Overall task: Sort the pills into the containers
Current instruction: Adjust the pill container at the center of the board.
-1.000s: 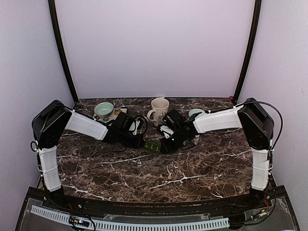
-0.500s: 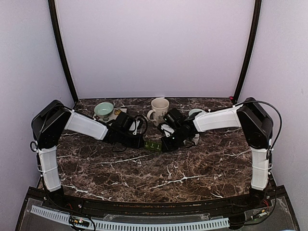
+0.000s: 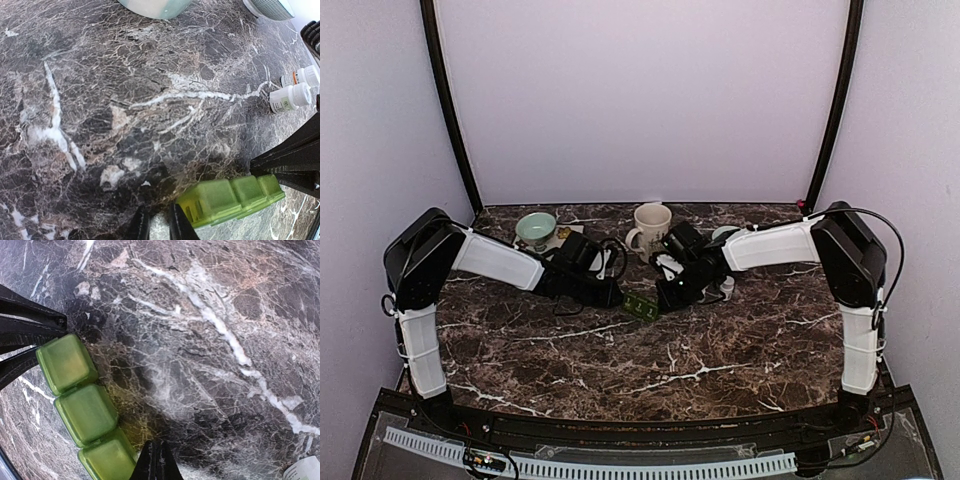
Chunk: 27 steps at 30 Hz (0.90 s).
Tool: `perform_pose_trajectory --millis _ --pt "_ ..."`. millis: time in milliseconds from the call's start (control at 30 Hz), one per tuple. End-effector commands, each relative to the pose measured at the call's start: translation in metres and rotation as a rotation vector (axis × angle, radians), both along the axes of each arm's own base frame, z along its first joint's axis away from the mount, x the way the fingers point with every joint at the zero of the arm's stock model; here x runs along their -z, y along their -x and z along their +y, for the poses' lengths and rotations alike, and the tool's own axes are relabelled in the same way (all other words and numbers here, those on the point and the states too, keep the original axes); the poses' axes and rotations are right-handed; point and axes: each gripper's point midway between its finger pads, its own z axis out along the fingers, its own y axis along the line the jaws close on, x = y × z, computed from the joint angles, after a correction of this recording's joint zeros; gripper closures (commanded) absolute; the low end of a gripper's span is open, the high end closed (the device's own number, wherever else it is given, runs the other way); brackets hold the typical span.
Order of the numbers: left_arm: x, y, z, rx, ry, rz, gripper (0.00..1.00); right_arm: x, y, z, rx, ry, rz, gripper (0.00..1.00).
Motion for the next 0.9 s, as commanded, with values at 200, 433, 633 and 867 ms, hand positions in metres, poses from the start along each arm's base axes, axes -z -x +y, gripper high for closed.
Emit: perform_pose_trajectory --millis 200,433,633,867 --pt "-0.029 -0.003 -0.001 -0.010 0.022 -0.048 0.84 -0.010 -0.012 -0.003 0.015 -0.001 -0.044 1.00" --pt "-0.028 -0.001 -0.002 -0.005 0.026 -0.045 0.84 -0.020 -0.022 -0.017 0.059 0.028 -0.093 1.00" --pt "-0.029 -0.002 -0.003 -0.001 0.034 -0.051 0.84 -0.027 -0.027 -0.023 0.076 0.049 -0.118 1.00" --pt "-0.027 -0.005 -0.004 0.006 0.026 -0.061 0.84 -0.034 -0.022 -0.026 0.074 0.049 -0.111 1.00"
